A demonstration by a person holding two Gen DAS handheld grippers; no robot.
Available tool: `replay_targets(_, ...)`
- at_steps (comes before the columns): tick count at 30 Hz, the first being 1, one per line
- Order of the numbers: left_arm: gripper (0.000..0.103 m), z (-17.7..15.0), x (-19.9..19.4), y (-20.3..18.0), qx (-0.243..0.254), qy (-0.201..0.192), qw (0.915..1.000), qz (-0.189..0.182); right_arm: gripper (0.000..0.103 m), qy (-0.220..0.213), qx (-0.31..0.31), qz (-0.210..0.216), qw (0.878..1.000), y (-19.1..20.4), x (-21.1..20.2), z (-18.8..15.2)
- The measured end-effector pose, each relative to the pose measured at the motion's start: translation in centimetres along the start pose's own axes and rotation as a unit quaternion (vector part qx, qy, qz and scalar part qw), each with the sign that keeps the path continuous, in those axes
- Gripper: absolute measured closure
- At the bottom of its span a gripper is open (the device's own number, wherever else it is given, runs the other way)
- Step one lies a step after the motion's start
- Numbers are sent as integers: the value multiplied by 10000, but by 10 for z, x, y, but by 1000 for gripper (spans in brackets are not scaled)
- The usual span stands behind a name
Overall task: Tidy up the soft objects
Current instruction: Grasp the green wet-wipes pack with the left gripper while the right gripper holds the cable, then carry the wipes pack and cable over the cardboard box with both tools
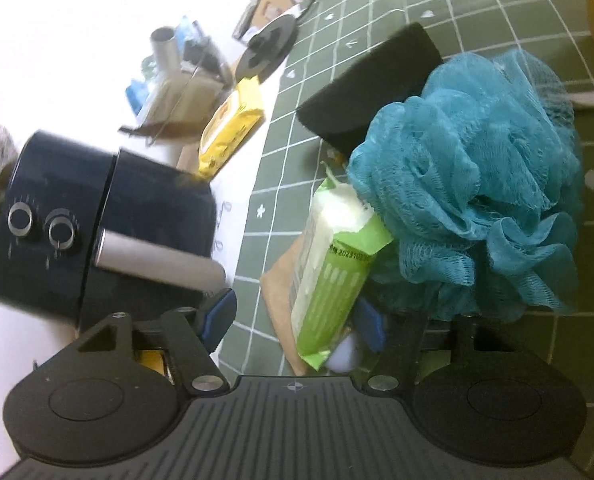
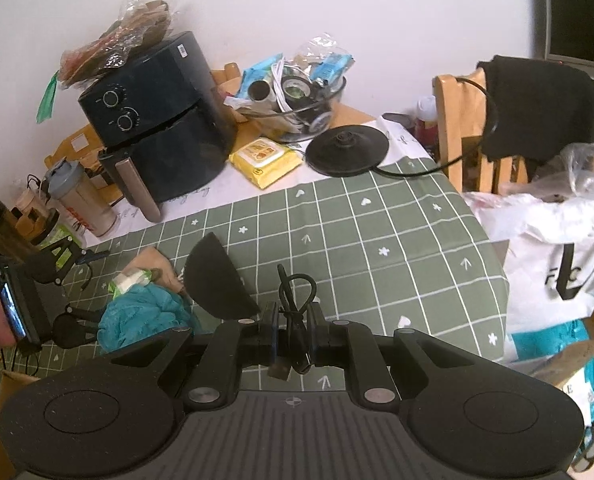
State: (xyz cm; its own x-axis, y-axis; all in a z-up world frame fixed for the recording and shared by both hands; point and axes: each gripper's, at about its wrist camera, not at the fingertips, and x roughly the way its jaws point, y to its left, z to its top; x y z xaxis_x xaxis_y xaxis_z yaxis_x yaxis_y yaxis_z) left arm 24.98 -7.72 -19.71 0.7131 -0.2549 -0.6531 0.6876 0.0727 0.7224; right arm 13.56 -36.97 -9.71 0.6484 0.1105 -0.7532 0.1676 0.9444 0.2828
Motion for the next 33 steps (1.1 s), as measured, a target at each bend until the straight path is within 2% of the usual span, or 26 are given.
replay_targets(2, 48, 1, 1, -3, 209, -47, 9998, -26, 86, 4, 27, -8, 10000, -1, -1, -2)
replay_targets(4, 70, 1, 2, -7, 386, -71, 9992, -121, 86, 3, 65, -17, 10000, -2, -2, -4)
replay_targets(6, 81, 1, 1, -11, 497, -101, 9986, -142, 86, 11, 74, -34, 10000, -3, -2, -5)
replay_targets(8, 83, 2, 0, -9, 435, -96, 9988, -198, 86, 34, 65, -66, 10000, -3, -1, -5)
replay_targets(12, 84, 4, -1, 9, -46, -47, 9993, -363, 86, 35, 51, -65, 10000, -1, -1, -4)
replay_targets(16, 84, 5, -7, 22, -400, -15, 9985, -368, 86, 7, 2, -24, 10000, 2, -2, -1)
replay_targets(21, 85, 5, -18, 42, -1051, 36, 9934, -447, 86, -19, -92, 41, 9999, 9, -3, 3)
replay_targets(26, 85, 3, -34, 63, -1889, 65, 9809, -462, 86, -25, -199, 117, 9997, 17, -5, 7)
replay_targets(33, 85, -2, -62, 94, -3238, 148, 9441, -592, 86, -8, -445, 195, 9988, 32, -9, 13)
